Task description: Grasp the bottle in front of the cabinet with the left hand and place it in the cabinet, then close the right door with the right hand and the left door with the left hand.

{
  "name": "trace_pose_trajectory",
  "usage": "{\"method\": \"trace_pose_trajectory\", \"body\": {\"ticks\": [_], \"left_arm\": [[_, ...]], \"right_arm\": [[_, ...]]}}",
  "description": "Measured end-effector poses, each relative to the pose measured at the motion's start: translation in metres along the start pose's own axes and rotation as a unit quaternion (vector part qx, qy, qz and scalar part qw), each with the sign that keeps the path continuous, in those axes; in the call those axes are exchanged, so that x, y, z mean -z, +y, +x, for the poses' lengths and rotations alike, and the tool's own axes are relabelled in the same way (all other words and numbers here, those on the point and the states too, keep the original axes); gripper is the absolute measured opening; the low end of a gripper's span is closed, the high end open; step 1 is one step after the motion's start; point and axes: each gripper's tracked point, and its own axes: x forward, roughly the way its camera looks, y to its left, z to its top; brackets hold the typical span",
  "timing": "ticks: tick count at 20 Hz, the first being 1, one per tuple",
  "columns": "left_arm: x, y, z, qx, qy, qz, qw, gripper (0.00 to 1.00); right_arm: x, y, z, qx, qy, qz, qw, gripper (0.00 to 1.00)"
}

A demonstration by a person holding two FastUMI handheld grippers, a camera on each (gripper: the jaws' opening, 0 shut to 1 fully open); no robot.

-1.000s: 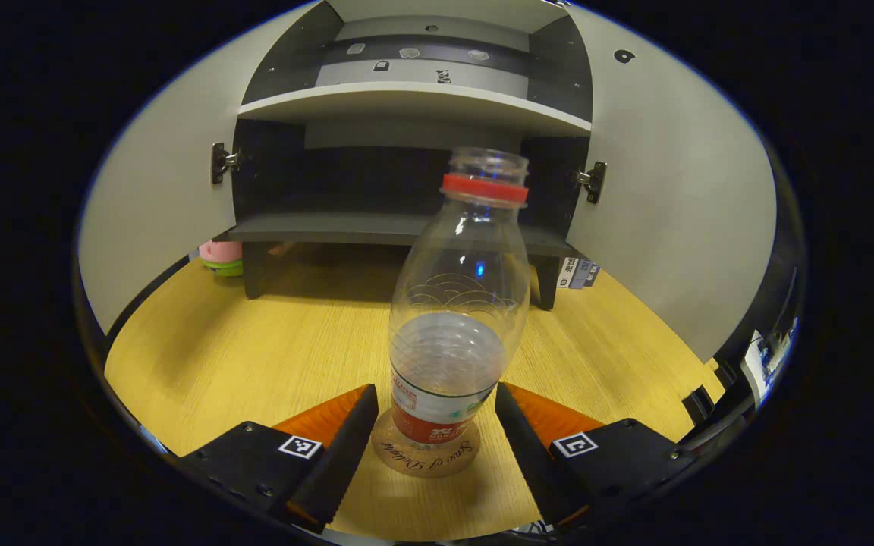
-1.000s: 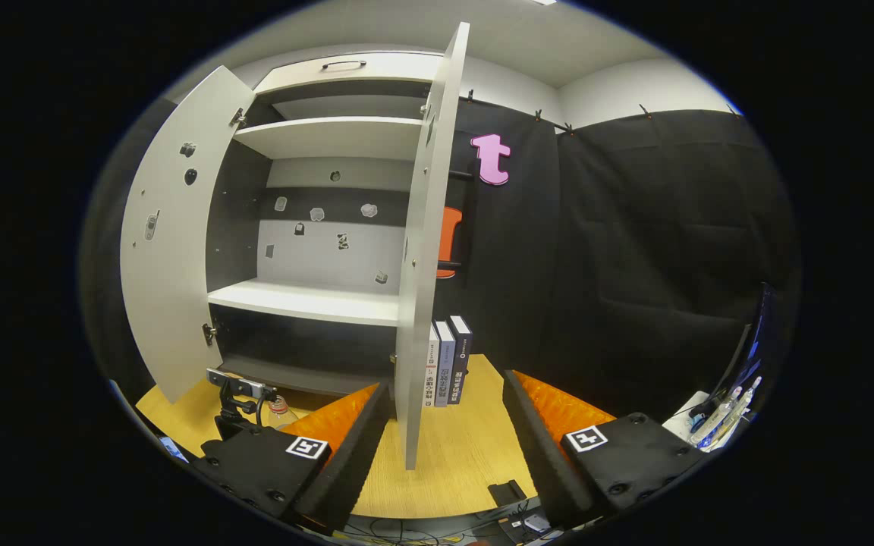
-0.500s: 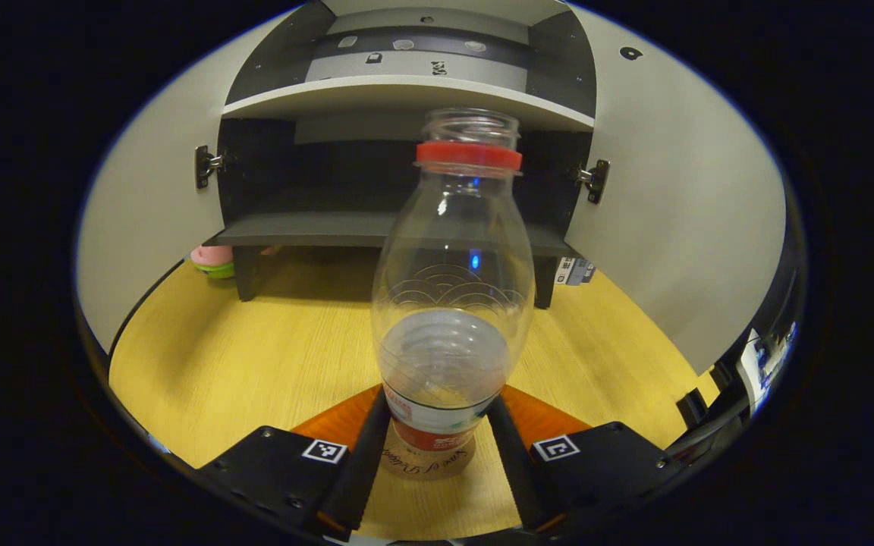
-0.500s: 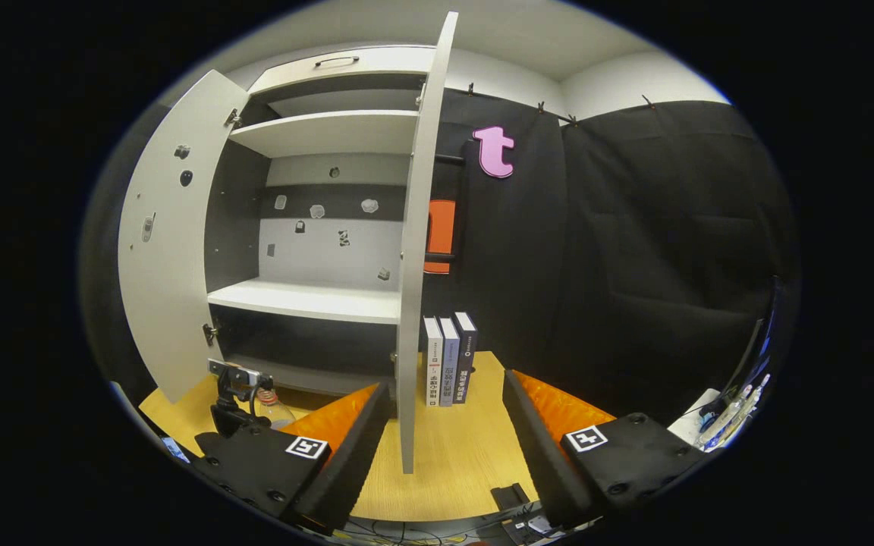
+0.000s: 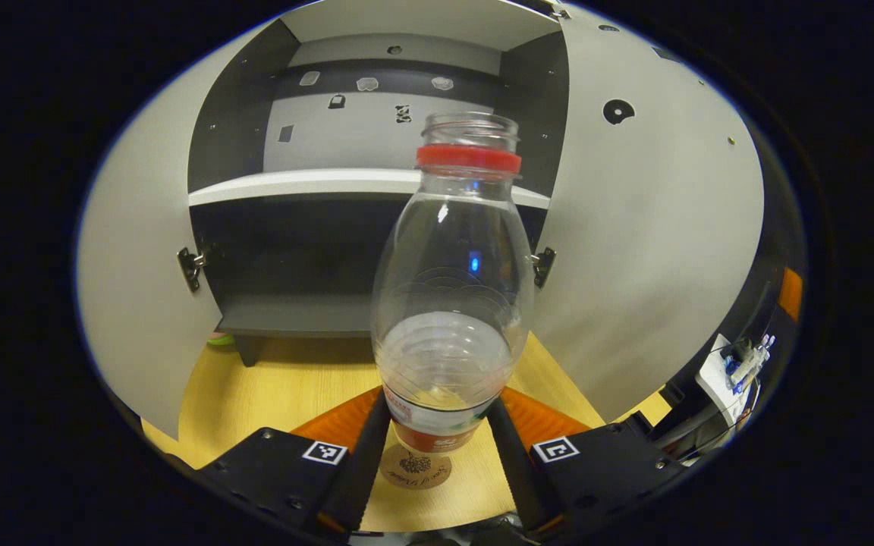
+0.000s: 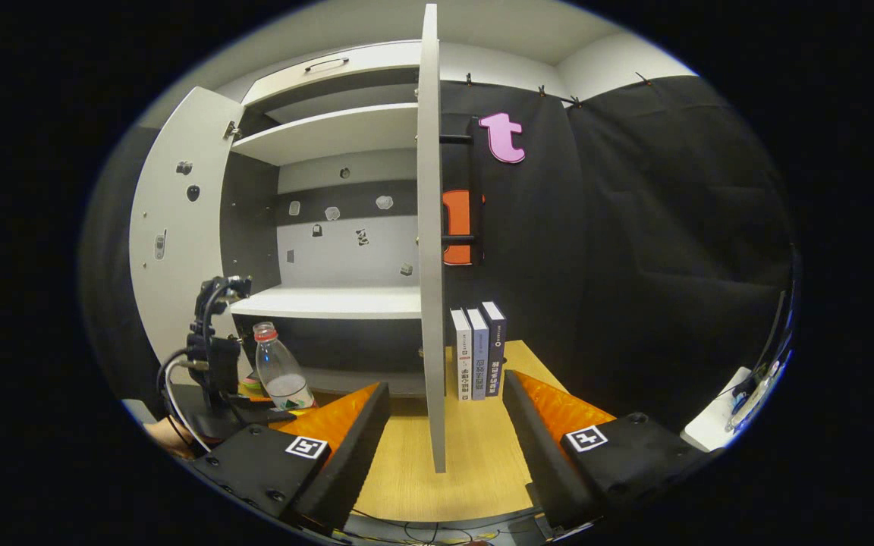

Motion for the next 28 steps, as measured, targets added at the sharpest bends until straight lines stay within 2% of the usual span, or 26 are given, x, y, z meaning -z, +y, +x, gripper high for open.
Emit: {"method": "trace_pose_trajectory", "body": {"ticks": [3, 6, 11, 16, 24, 28], "left_arm": [[-0.041, 0.005, -0.009, 0.01, -0.014, -0.001, 1.0, 0.75], [-0.088, 0.023, -0.01, -0.01, -0.039, 0.032, 0.999, 0.75], [-0.162, 0.033, -0.006, -0.021, -0.076, 0.067, 0.995, 0.75], [-0.22, 0.044, 0.014, -0.033, -0.104, 0.066, 0.992, 0.74], [-0.251, 0.066, 0.07, -0.038, -0.075, 0.019, 0.996, 0.74], [-0.251, 0.078, 0.093, -0.061, -0.053, 0.022, 0.996, 0.74]], "right_arm": [[0.003, -0.005, 0.0, -0.003, 0.003, 0.018, 1.0, 0.98], [0.002, -0.017, -0.002, 0.005, 0.0, 0.022, 1.0, 0.98], [0.005, -0.032, -0.001, 0.011, 0.001, 0.031, 0.999, 0.98], [0.0, -0.041, 0.005, 0.017, -0.004, 0.035, 0.999, 0.98], [-0.006, -0.065, 0.02, 0.044, -0.006, 0.051, 0.998, 0.98], [-0.005, -0.068, 0.027, 0.051, -0.003, 0.054, 0.997, 0.98]]}}
